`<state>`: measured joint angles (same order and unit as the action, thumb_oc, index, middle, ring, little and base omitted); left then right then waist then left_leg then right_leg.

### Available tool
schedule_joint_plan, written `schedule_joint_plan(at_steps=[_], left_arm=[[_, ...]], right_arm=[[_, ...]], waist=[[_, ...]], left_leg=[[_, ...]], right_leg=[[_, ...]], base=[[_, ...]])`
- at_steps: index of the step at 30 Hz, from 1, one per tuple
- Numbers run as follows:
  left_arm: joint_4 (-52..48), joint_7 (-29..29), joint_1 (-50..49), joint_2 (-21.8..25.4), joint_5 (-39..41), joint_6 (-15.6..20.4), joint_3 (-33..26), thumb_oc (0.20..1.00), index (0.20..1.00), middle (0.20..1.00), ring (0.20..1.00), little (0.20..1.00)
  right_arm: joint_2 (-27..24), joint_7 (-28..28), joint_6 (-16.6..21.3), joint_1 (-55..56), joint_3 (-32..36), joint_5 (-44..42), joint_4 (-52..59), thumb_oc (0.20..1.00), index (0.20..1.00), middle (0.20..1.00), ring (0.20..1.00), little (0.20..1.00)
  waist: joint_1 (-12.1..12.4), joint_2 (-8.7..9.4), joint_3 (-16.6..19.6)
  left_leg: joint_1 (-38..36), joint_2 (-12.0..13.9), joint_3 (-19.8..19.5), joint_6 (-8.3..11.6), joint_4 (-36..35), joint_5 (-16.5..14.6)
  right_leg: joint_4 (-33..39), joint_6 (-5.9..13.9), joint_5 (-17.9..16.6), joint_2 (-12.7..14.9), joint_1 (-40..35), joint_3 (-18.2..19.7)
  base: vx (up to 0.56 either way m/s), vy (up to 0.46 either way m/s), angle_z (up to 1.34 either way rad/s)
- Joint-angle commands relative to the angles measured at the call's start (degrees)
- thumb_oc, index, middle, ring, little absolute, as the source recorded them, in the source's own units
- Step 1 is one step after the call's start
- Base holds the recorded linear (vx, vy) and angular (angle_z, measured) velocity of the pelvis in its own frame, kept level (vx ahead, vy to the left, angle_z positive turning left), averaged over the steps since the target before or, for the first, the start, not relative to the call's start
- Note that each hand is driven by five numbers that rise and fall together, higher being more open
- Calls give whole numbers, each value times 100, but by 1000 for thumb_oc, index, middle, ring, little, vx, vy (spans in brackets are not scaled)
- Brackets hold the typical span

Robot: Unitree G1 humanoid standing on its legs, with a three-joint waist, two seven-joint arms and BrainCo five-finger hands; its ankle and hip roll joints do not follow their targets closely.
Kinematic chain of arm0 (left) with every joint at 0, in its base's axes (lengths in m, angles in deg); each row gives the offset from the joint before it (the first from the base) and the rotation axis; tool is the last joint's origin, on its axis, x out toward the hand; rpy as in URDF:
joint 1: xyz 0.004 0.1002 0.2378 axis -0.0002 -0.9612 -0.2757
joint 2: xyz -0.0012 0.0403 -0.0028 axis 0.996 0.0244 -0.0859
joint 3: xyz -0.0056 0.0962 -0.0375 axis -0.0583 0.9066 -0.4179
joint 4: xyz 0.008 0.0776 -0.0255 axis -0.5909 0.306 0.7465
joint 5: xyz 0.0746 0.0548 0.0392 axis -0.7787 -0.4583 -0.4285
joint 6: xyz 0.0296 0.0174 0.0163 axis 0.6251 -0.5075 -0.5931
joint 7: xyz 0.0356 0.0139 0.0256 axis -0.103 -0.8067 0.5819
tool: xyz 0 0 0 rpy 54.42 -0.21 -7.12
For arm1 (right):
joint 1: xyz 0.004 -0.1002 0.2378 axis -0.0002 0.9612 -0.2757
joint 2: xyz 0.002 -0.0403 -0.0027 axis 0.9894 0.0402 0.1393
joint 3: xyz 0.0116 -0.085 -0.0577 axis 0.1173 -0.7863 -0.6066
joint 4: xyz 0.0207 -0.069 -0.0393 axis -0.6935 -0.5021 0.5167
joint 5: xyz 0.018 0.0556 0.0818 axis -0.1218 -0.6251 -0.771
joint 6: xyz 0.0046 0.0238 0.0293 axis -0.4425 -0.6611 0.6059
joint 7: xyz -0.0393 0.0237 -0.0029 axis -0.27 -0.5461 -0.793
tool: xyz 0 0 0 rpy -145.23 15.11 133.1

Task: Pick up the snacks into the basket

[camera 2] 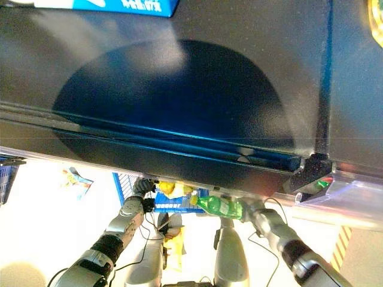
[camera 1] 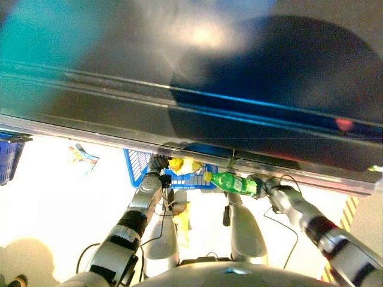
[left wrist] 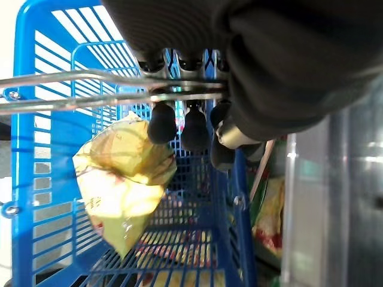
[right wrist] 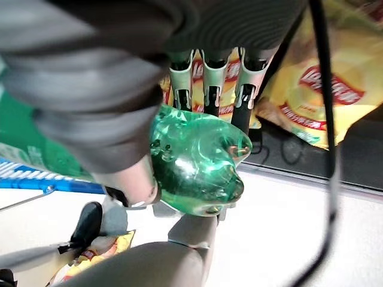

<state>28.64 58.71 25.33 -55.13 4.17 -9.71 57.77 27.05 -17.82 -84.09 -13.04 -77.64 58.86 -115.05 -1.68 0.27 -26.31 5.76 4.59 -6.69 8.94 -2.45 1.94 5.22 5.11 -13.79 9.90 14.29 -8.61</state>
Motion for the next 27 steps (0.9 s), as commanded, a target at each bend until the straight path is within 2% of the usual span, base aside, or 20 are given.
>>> schedule_joint_plan(at_steps=[1,8,17,24,27], left_arm=[[-585,-32,783,-107,-96,378,239,200,200,200,200,200],[-591,-5,723,-234,35,380,448,200,200,200,200,200],[-1125,94,561,-313,459,460,957,200,200,200,200,200],[-1699,142,403,-289,686,509,1268,200,200,200,200,200],[-2063,165,381,-250,769,533,1419,200,200,200,200,200]], right_arm=[[8,-194,156,-196,-123,-34,434,200,200,200,200,200],[382,-440,-31,-355,-284,46,-129,200,200,200,200,200],[1250,-1048,-195,-785,4,-1516,-1162,200,200,200,200,200],[1556,-1369,-198,-1168,7,-1981,-1339,200,200,200,200,200],[1659,-1530,-251,-1439,43,-2133,-1678,200,200,200,200,200]], waist=[[54,-9,184],[111,-35,142],[252,-186,55],[405,-310,-116],[527,-418,-254]], left_leg=[[480,-527,247,-539,-255,355],[528,-567,219,-545,-255,373],[681,-622,134,-554,-255,469],[854,-642,66,-563,-255,553],[1007,-659,26,-567,-255,614]], right_leg=[[-296,394,196,-55,296,189],[-283,388,185,-36,293,153],[-287,392,144,13,393,65],[-325,385,126,45,540,-7],[-353,380,109,73,683,-25]], base=[[0,0,0],[0,0,0],[-15,14,7],[-23,8,8],[-42,5,4]])
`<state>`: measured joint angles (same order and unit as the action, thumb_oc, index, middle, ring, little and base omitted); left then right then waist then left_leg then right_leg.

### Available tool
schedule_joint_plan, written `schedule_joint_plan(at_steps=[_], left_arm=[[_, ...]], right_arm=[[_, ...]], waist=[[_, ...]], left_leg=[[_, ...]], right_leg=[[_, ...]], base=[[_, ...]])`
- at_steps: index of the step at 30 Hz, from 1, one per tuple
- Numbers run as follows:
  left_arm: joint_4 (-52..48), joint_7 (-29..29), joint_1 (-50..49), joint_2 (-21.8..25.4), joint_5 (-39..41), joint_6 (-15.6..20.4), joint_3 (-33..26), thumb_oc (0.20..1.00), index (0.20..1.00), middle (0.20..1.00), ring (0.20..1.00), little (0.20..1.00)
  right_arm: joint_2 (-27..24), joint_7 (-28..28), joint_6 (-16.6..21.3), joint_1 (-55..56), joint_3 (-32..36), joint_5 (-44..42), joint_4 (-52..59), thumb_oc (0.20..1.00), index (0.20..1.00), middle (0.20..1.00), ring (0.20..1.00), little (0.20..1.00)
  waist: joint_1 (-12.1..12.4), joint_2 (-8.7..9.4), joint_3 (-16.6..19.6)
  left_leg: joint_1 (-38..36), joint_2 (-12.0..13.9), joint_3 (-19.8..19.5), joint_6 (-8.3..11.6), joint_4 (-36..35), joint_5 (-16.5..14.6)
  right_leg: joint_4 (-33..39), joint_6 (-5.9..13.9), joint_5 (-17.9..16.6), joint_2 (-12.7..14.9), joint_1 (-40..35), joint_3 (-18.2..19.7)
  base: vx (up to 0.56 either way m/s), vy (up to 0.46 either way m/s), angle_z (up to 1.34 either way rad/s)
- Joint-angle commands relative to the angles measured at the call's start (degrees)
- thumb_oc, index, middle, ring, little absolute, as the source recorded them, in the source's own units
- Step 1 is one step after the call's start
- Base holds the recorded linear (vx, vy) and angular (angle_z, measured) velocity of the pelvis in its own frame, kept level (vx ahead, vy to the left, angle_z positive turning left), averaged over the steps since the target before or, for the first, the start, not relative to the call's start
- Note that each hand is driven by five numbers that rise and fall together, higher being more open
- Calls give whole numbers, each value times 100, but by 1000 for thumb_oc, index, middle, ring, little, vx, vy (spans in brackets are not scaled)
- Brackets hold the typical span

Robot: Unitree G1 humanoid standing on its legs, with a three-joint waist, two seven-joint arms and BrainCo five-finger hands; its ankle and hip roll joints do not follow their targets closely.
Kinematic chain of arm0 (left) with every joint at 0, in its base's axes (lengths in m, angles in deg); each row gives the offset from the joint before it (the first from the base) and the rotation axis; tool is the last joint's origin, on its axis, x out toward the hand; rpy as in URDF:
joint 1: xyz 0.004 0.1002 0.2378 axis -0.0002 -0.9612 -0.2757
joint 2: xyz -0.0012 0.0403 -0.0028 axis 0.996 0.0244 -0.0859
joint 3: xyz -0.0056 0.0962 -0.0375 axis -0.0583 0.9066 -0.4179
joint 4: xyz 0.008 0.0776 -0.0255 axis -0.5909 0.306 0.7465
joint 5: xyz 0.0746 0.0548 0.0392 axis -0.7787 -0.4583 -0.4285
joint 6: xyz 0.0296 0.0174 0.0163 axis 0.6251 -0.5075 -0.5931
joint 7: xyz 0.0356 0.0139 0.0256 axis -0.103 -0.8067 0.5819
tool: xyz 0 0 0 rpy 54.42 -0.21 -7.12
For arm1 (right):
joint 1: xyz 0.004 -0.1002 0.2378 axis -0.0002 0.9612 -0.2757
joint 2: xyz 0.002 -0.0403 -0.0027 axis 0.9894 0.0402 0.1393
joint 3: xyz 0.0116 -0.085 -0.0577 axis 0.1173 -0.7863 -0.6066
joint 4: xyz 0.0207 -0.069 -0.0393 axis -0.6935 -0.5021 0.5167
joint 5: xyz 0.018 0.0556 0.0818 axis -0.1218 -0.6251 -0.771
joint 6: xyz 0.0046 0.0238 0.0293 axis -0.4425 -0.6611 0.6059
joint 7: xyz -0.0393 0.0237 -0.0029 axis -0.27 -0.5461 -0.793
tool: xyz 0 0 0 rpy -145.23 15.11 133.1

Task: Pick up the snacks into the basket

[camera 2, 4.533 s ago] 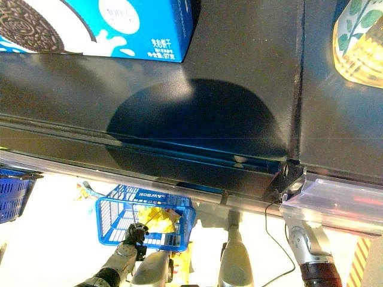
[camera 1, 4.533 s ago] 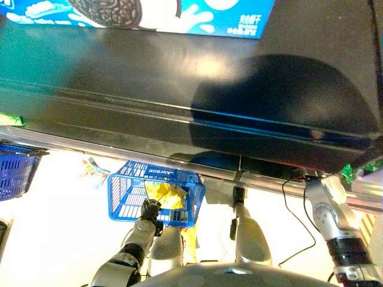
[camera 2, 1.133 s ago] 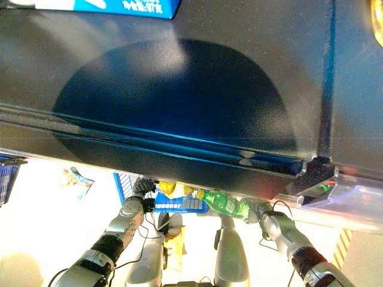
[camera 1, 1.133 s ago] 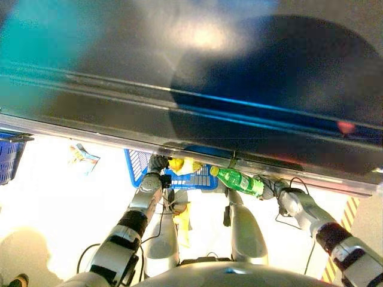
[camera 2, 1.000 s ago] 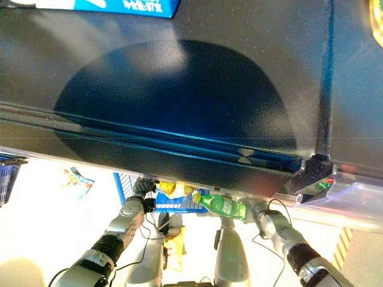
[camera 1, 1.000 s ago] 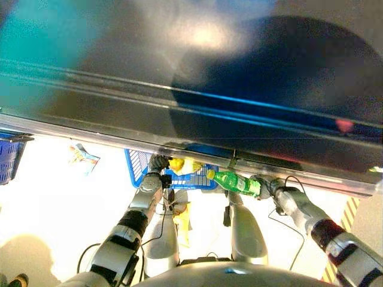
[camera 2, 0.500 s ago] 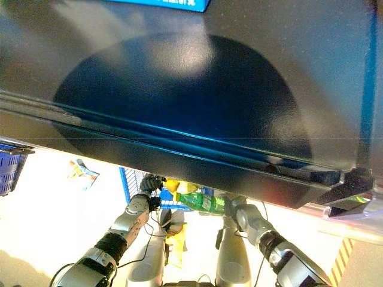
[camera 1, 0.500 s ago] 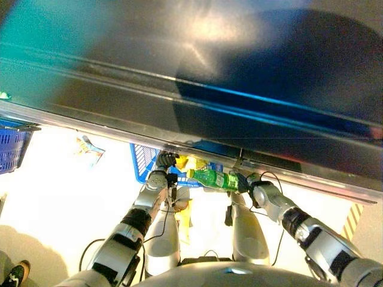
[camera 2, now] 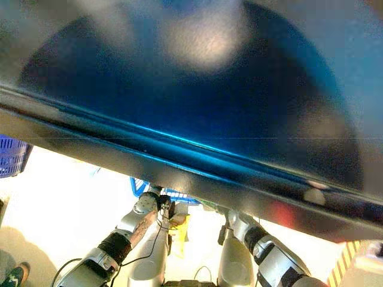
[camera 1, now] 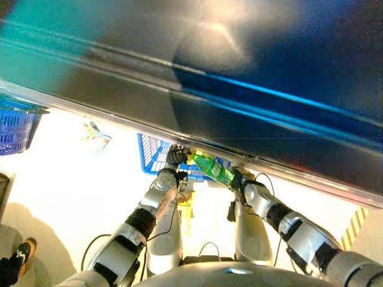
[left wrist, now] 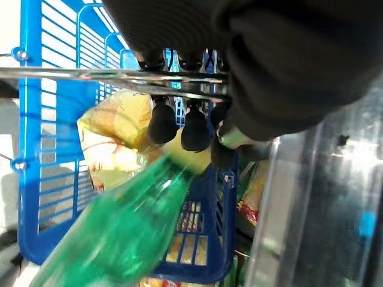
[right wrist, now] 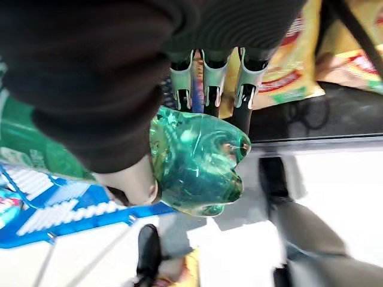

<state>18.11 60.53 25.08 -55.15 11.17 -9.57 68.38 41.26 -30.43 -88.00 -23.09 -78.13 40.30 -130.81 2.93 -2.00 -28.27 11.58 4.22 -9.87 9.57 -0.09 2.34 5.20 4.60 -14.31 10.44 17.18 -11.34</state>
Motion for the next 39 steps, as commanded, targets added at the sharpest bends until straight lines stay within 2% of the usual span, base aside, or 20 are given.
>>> schedule_joint_plan(at_steps=[1,9,20,28,29,30,33,39], left_arm=[[-1112,-15,410,-237,82,532,392,200,200,200,200,200],[-1675,-15,426,-221,242,555,598,200,200,200,200,200],[-2286,47,776,-451,564,618,1090,200,200,200,200,200],[-2705,72,962,-551,645,633,1284,200,200,200,200,200],[-2663,104,975,-607,625,643,1282,200,200,200,200,200],[-2661,104,975,-610,624,644,1281,200,200,200,200,200],[-2533,113,970,-657,586,636,1307,200,200,200,200,200],[-2313,128,981,-615,565,604,1255,200,200,200,200,200]], right_arm=[[259,-314,130,-501,124,-333,-205,200,200,200,200,200],[364,-488,164,-964,271,-653,-655,200,200,200,200,200],[891,-661,240,-1947,258,-918,-926,200,200,200,200,200],[1309,-886,345,-2160,285,-1009,-862,200,200,200,200,200],[1411,-877,406,-2089,184,-942,-751,856,856,856,856,856],[1410,-878,405,-2085,181,-942,-748,1000,1000,1000,1000,1000],[1457,-822,439,-1951,109,-973,-703,1000,1000,1000,1000,1000],[1245,-829,407,-1548,258,-1128,-889,1000,1000,1000,1000,1000]], waist=[[90,-220,-95],[263,-376,-152],[568,-637,-152],[726,-839,-152],[728,-848,-152],[725,-850,-152],[696,-831,-152],[582,-787,-152]], left_leg=[[454,-626,334,-629,-491,591],[787,-664,267,-625,-491,668],[1378,-739,140,-604,-491,783],[1684,-802,63,-571,-491,843],[1700,-814,66,-564,-491,837],[1698,-814,65,-564,-491,837],[1678,-824,80,-552,-491,829],[1410,-828,146,-528,-491,772]], right_leg=[[-364,429,157,27,417,241],[-345,440,81,66,705,181],[-369,459,15,134,1206,57],[-390,483,-20,194,1449,-64],[-371,488,-26,201,1457,-60],[-370,488,-26,202,1454,-61],[-329,503,-45,220,1404,-87],[-320,513,2,258,1120,-95]], base=[[-27,8,4],[-20,6,7],[-16,3,8],[-12,-2,15],[0,8,-6],[0,0,0],[7,14,13],[3,8,15]])
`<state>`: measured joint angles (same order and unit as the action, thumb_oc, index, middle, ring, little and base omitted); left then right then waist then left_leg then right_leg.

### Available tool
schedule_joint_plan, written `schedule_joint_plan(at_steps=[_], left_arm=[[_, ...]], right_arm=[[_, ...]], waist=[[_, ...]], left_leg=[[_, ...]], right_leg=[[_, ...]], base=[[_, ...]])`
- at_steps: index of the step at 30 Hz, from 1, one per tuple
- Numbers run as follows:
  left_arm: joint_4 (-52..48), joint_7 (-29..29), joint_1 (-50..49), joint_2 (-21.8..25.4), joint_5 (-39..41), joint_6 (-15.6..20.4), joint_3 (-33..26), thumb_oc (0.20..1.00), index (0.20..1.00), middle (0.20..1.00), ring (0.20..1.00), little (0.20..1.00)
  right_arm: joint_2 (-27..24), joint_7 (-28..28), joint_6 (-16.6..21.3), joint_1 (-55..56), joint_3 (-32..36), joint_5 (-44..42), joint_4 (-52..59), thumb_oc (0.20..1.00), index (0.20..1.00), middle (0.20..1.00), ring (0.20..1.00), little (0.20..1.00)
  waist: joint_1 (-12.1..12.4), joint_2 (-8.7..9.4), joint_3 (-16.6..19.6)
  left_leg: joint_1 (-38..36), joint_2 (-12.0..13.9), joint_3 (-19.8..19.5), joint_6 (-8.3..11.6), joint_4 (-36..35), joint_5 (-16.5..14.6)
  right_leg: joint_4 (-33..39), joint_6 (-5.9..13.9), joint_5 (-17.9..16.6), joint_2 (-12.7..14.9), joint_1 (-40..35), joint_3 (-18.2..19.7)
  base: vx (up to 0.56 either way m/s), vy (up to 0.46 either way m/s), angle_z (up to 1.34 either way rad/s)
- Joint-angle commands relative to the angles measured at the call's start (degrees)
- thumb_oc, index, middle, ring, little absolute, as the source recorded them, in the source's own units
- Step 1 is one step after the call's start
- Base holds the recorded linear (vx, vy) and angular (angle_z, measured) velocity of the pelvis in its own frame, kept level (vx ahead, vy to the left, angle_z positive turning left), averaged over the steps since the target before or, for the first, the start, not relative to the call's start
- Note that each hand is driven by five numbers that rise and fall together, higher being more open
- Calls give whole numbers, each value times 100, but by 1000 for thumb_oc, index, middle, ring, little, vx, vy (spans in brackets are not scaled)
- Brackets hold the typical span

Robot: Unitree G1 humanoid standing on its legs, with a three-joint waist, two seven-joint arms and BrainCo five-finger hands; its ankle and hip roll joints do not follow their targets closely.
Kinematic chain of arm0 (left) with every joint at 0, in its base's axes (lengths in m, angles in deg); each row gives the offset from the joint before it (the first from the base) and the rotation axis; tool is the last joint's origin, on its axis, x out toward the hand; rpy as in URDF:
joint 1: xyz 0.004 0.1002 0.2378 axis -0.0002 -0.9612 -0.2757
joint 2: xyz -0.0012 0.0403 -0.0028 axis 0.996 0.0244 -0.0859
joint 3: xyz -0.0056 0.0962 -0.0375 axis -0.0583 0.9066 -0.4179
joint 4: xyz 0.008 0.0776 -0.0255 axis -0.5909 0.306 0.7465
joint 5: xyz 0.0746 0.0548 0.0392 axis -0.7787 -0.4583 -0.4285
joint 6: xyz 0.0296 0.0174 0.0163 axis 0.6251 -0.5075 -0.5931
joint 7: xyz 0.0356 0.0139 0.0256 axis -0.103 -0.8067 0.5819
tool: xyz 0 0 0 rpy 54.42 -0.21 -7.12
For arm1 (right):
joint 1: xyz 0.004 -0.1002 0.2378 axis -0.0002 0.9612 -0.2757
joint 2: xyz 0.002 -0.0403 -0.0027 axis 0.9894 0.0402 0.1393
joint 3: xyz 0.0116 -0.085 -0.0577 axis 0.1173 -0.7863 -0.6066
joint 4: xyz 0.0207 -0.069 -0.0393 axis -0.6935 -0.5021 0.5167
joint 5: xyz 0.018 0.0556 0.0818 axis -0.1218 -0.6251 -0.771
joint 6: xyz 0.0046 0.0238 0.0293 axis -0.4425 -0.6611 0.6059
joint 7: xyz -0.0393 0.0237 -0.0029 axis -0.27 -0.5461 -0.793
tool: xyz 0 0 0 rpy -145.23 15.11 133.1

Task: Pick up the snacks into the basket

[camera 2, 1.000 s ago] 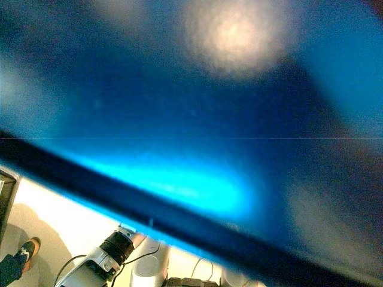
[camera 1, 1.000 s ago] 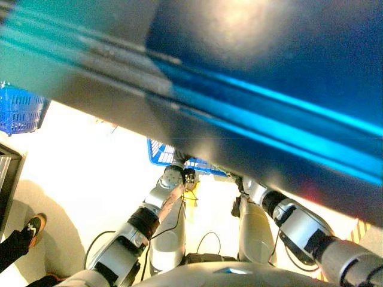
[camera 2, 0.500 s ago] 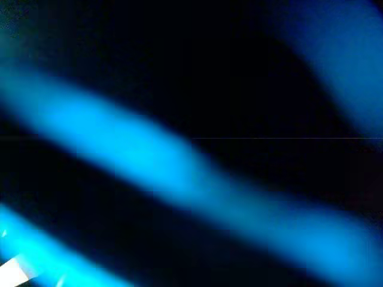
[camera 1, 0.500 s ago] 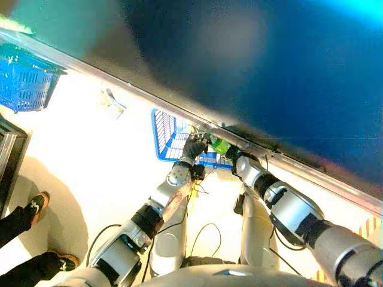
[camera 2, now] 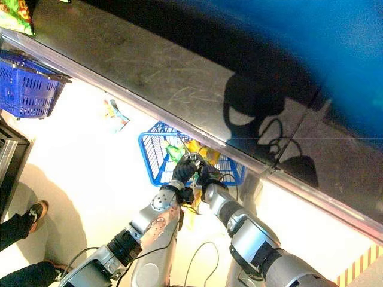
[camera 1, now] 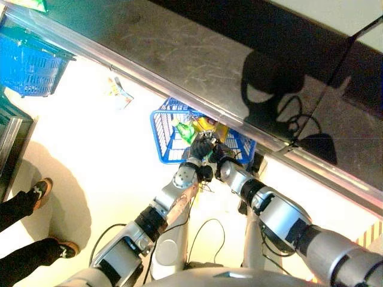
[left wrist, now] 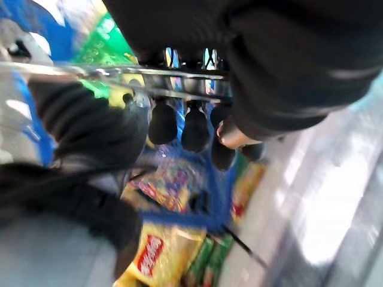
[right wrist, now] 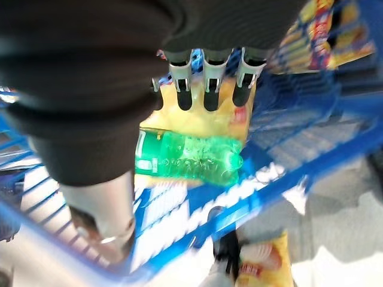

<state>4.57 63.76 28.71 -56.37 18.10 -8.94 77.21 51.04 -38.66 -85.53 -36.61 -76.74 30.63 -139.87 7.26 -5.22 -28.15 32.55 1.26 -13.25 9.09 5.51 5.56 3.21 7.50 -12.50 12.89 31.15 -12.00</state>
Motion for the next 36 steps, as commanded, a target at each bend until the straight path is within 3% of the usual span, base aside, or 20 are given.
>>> schedule_joint_plan(at_steps=[1,13,18,21,30,34,35,36], left_arm=[[-936,-193,619,-481,-113,543,357,200,200,200,200,200],[-376,-268,282,-270,-380,515,24,200,200,200,200,200],[71,-272,-149,-63,-627,463,-495,200,200,200,200,200],[380,-332,-592,48,-726,452,-1009,200,200,200,200,200],[1598,-453,-1192,151,-1628,257,-2020,200,200,200,200,200],[3368,-420,-1318,-51,-2135,15,-2517,200,200,200,200,200],[3369,-420,-1317,-51,-2135,15,-2517,200,200,200,200,200],[4212,-414,-1319,-132,-2484,-137,-2628,200,200,200,200,200]], right_arm=[[216,8,154,-147,139,-183,2,1000,1000,1000,1000,1000],[-198,219,170,459,314,-304,-32,1000,1000,1000,1000,1000],[-646,180,355,1131,821,-858,518,1000,1000,1000,1000,1000],[-1090,298,484,1766,1273,-1187,954,1000,1000,1000,1000,1000],[-1545,627,630,3340,2131,-1297,2049,1000,1000,1000,1000,1000],[-1460,623,761,3846,2787,-1791,1796,1000,1000,1000,1000,1000],[-1460,623,761,3846,2788,-1791,1796,1000,1000,1000,1000,1000],[-1431,555,752,3881,2969,-1832,1479,1000,1000,1000,1000,1000]], waist=[[132,-462,-164],[-134,-391,-164],[-334,-282,-55],[-459,-170,150],[-693,125,794],[-807,256,1285],[-807,256,1284],[-841,288,1505]], left_leg=[[-734,-532,492,-481,-1051,437],[-1514,-500,633,-519,-1051,290],[-1895,-479,745,-561,-1051,186],[-2145,-470,760,-604,-1051,96],[-2615,-367,841,-648,-1051,-102],[-2894,-335,962,-689,-1051,-239],[-2895,-335,962,-689,-1051,-240],[-3020,-331,1029,-713,-1051,-312]], right_leg=[[-112,227,-176,15,-326,-21],[-113,197,-19,-27,-1041,42],[-175,173,97,-62,-1340,117],[-225,142,213,-103,-1541,135],[-212,123,402,-225,-1984,196],[-124,146,465,-282,-2265,306],[-124,146,465,-282,-2265,306],[-72,181,456,-274,-2368,354]], base=[[1,2,6],[20,0,-3],[74,2,-10],[92,-17,-7],[107,-27,-11],[97,28,-19],[91,61,-5],[83,71,-7]])
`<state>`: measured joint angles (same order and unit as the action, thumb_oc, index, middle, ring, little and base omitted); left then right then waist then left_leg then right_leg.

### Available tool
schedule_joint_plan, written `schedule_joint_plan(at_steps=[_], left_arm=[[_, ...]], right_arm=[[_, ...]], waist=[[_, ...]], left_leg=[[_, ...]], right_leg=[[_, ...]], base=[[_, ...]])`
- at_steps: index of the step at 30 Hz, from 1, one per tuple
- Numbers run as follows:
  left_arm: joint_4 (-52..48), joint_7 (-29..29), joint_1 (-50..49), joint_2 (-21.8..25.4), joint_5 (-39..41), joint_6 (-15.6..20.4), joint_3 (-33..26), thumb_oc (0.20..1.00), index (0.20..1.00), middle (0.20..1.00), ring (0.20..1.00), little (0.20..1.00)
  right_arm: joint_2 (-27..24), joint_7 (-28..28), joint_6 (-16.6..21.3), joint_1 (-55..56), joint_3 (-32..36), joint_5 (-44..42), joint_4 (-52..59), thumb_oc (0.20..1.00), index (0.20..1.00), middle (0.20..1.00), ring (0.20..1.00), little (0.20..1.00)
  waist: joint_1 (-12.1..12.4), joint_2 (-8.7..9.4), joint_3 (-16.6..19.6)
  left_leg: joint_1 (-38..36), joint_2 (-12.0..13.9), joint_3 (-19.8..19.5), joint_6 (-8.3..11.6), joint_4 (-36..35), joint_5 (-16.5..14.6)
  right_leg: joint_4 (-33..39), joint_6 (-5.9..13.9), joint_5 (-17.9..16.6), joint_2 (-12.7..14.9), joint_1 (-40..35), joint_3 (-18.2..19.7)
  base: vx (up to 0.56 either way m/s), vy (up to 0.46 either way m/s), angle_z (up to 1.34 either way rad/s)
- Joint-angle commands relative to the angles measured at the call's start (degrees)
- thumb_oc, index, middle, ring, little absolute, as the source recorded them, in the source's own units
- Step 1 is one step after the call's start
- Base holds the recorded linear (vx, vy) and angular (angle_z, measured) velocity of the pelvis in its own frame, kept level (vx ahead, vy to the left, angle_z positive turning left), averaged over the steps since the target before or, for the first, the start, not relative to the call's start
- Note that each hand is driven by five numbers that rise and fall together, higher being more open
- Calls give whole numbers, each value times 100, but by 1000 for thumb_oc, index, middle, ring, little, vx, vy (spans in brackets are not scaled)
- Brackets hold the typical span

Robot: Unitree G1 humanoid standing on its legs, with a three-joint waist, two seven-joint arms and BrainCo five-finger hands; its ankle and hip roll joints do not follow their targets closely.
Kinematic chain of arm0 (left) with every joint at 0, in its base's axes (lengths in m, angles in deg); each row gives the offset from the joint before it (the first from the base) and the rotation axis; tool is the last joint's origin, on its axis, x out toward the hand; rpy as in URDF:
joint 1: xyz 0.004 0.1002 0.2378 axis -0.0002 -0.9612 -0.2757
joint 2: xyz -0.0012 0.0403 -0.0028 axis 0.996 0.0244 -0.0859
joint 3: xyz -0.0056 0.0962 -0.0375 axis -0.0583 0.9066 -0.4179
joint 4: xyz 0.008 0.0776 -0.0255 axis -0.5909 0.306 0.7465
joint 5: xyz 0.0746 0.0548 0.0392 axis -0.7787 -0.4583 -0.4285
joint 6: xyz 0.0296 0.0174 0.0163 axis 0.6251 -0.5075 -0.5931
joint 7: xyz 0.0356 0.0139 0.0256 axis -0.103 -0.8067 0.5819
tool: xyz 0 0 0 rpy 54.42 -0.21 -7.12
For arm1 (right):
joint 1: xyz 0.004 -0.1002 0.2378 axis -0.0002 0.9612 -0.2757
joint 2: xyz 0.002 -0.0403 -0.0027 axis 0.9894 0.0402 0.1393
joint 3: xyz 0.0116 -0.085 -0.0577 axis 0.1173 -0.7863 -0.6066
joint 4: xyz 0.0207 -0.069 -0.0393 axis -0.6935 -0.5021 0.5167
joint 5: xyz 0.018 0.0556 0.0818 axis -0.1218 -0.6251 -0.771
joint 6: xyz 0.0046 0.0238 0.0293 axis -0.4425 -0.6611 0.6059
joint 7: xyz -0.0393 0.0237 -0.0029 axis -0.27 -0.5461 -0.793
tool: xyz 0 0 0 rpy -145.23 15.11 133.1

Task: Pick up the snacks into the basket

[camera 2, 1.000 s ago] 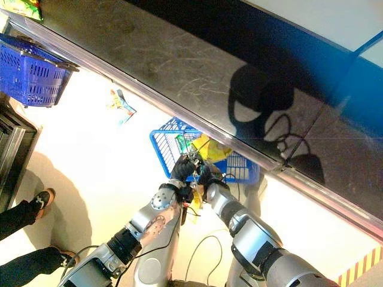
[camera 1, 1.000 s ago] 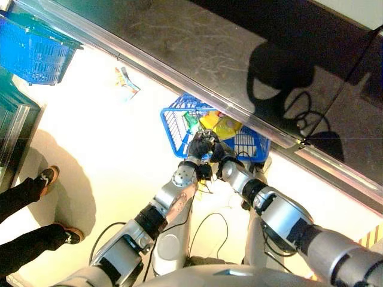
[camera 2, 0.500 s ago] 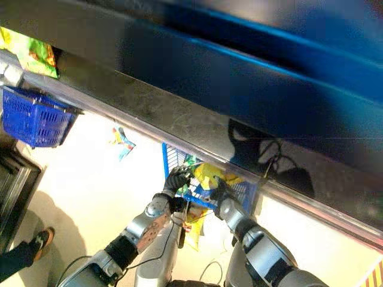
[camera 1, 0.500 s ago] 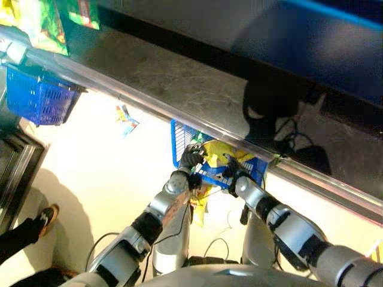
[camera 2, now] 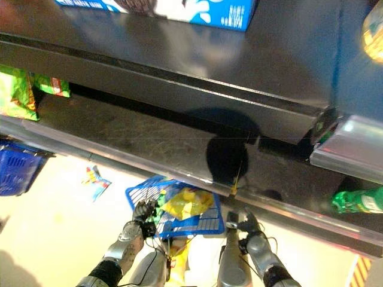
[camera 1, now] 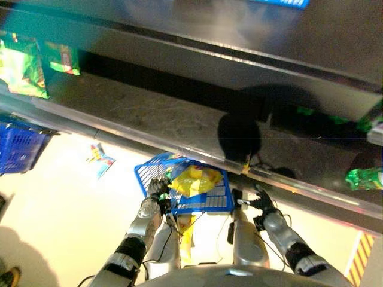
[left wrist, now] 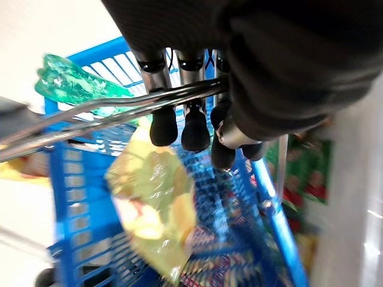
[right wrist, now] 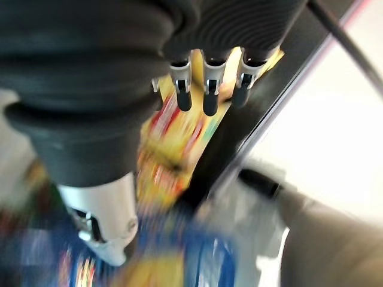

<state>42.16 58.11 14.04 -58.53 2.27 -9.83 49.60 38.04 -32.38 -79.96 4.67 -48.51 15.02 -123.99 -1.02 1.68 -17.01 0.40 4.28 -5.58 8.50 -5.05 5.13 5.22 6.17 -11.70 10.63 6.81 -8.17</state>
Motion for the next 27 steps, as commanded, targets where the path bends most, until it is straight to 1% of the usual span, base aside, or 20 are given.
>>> schedule_joint_plan(at_steps=[1,5,6,9,10,11,12,13,14,15,16,18,19,20,21,23,24,25,26,27], left_arm=[[763,149,114,68,-990,-83,60,200,200,200,200,200],[1593,114,-19,35,-1462,-252,-89,200,200,200,200,200],[1909,10,-107,57,-1743,-316,-123,200,200,200,200,200],[2061,-50,-167,112,-1965,-333,-142,200,200,200,200,200],[2026,-106,-177,227,-2130,-341,-93,200,200,200,200,200],[2023,-108,-179,230,-2131,-342,-93,200,200,200,200,200],[2008,-151,-216,331,-2197,-341,-116,200,200,200,200,200],[2018,-168,-249,385,-2225,-354,-131,200,200,200,200,200],[2018,-168,-247,386,-2225,-354,-132,200,200,200,200,200],[2030,-203,-248,478,-2161,-346,-159,200,200,200,200,200],[2031,-241,-238,501,-2141,-328,-187,200,200,200,200,200],[2026,-274,-231,530,-2143,-318,-146,200,200,200,200,200],[2016,-257,-219,532,-2116,-307,-127,200,200,200,200,200],[2016,-257,-219,535,-2115,-307,-125,200,200,200,200,200],[1954,-242,-195,507,-2098,-290,-120,200,200,200,200,200],[1937,-212,-188,501,-2059,-268,-104,200,200,200,200,200],[1920,-180,-174,455,-2018,-256,-73,200,200,200,200,200],[1858,-153,-176,329,-1823,-203,-59,200,200,200,200,200],[1821,-169,-199,244,-1754,-181,-45,200,200,200,200,200],[1821,-168,-198,241,-1753,-181,-44,200,200,200,200,200]], right_arm=[[-92,-61,192,-202,197,-293,-190,1000,1000,1000,1000,1000],[-71,-98,148,-163,431,-351,-648,1000,1000,1000,1000,1000],[-35,-91,119,-128,564,-389,-838,1000,1000,1000,1000,1000],[-17,-98,108,-115,701,-466,-1010,1000,1000,1000,1000,1000],[51,-67,136,-126,775,-608,-1199,1000,1000,1000,1000,1000],[52,-65,140,-128,775,-610,-1204,1000,1000,1000,1000,1000],[111,17,130,-72,809,-727,-1419,1000,1000,1000,1000,1000],[141,40,117,-46,813,-726,-1549,1000,1000,1000,1000,1000],[141,41,118,-49,813,-727,-1551,1000,1000,1000,1000,1000],[173,109,96,-8,829,-761,-1715,1000,1000,1000,1000,1000],[185,145,62,2,856,-750,-1851,1000,1000,1000,1000,1000],[220,164,15,-10,833,-668,-1972,1000,1000,1000,1000,1000],[223,164,-8,-39,838,-681,-1973,1000,1000,1000,1000,1000],[226,164,-8,-39,840,-681,-1973,1000,1000,1000,1000,1000],[309,150,-25,-90,755,-664,-2018,1000,1000,1000,1000,1000],[316,151,-26,-141,730,-664,-2040,1000,1000,1000,1000,1000],[313,129,-24,-172,700,-655,-2047,1000,1000,1000,1000,1000],[306,92,-14,-177,627,-636,-2001,1000,1000,1000,1000,1000],[291,84,-11,-163,614,-642,-1979,1000,1000,1000,1000,1000],[288,85,-11,-163,614,-642,-1979,1000,1000,1000,1000,1000]], waist=[[-16,-380,486],[-31,-318,750],[-46,-272,838],[-52,-251,863],[-36,-313,814],[-31,-305,804],[34,-391,806],[78,-414,812],[82,-416,820],[146,-401,927],[192,-395,989],[305,-269,1091],[364,-235,1129],[362,-229,1124],[431,-170,1195],[469,-159,1181],[493,-176,1157],[523,-229,1093],[542,-266,1020],[539,-273,1019]], left_leg=[[134,-640,306,-670,5,-307],[-26,-686,473,-728,5,-428],[-56,-739,559,-754,5,-447],[-61,-756,642,-786,5,-466],[-34,-707,656,-854,5,-327],[-48,-711,661,-852,5,-334],[16,-593,708,-871,5,-146],[18,-551,727,-887,5,-90],[35,-546,730,-885,5,-76],[120,-547,670,-900,5,16],[163,-542,641,-914,5,63],[237,-604,610,-884,5,118],[321,-600,603,-853,5,183],[312,-605,601,-852,5,181],[536,-538,650,-769,5,354],[653,-463,694,-710,5,467],[736,-390,714,-641,8,567],[908,-229,656,-476,11,811],[1007,-165,603,-405,12,949],[1007,-161,597,-402,10,954]], right_leg=[[-248,333,362,-53,25,4],[-211,428,281,-21,-45,138],[-221,511,183,32,-21,189],[-311,561,156,63,37,239],[-968,445,537,-126,48,287],[-1033,443,583,-120,67,299],[-1563,338,1007,-355,-96,231],[-2004,311,1259,-354,-242,147],[-1998,309,1241,-359,-225,150],[-2372,255,1377,-526,-428,386],[-2553,250,1341,-582,-541,509],[-2238,258,1285,-444,-933,705],[-1939,201,1457,-452,-1109,732],[-1918,199,1453,-447,-1131,727],[-1264,97,1805,-610,-1488,800],[-1024,59,1830,-673,-1530,810],[-852,11,1804,-737,-1545,803],[-476,-77,1760,-907,-1657,804],[-342,-135,1740,-990,-1704,829],[-334,-138,1731,-996,-1708,825]], base=[[114,96,-15],[40,74,-31],[-22,117,-22],[-88,67,-13],[-130,48,-12],[-240,68,-14],[-178,23,-12],[-185,25,-18],[-170,-35,-48],[-158,-77,-34],[-196,-132,-7],[-147,-183,53],[-94,-139,18],[-202,-202,-7],[-254,-207,-13],[-224,-172,-19],[-289,-218,-29],[-386,-277,-22],[-296,-204,-15],[-313,-154,3]])
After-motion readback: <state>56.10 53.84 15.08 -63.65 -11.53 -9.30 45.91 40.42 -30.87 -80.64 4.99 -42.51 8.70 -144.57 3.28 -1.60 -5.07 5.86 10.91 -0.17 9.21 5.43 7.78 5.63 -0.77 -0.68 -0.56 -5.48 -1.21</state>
